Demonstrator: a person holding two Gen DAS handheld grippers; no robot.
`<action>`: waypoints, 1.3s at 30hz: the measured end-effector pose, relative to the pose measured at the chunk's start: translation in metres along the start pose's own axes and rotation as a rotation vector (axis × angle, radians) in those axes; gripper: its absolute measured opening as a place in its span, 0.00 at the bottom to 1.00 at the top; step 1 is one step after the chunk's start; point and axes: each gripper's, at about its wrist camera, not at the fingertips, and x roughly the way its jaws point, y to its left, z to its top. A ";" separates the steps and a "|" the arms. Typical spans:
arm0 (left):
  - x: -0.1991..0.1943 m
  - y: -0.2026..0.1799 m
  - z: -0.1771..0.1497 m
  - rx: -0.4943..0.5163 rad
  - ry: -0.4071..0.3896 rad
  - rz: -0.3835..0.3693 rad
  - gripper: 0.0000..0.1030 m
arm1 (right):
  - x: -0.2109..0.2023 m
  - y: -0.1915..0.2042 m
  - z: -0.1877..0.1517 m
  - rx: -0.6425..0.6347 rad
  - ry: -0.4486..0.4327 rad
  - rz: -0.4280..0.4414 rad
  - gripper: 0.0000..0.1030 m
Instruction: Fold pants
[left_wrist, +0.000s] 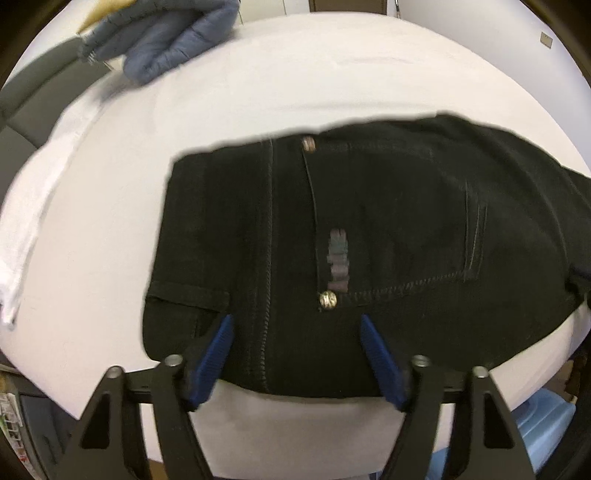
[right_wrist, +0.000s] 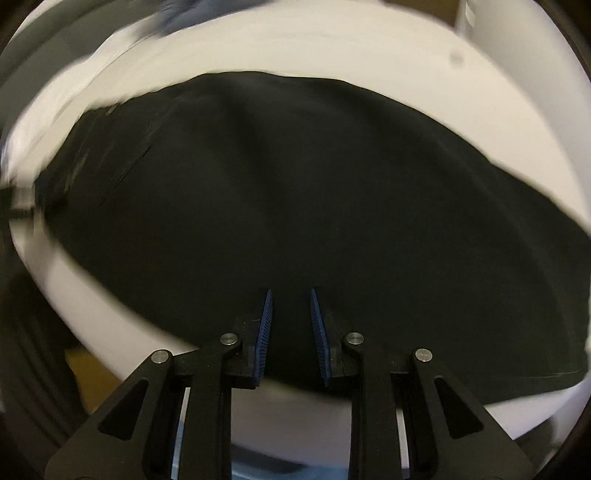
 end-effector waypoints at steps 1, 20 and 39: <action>-0.009 -0.003 0.005 -0.015 -0.040 -0.011 0.68 | -0.004 0.001 -0.005 0.000 -0.006 0.001 0.21; 0.030 -0.074 0.006 -0.021 -0.089 -0.168 0.77 | -0.034 -0.058 0.120 0.192 -0.150 0.504 0.21; 0.017 -0.088 -0.014 -0.044 -0.104 -0.133 0.79 | 0.080 -0.159 0.165 0.722 -0.117 0.636 0.08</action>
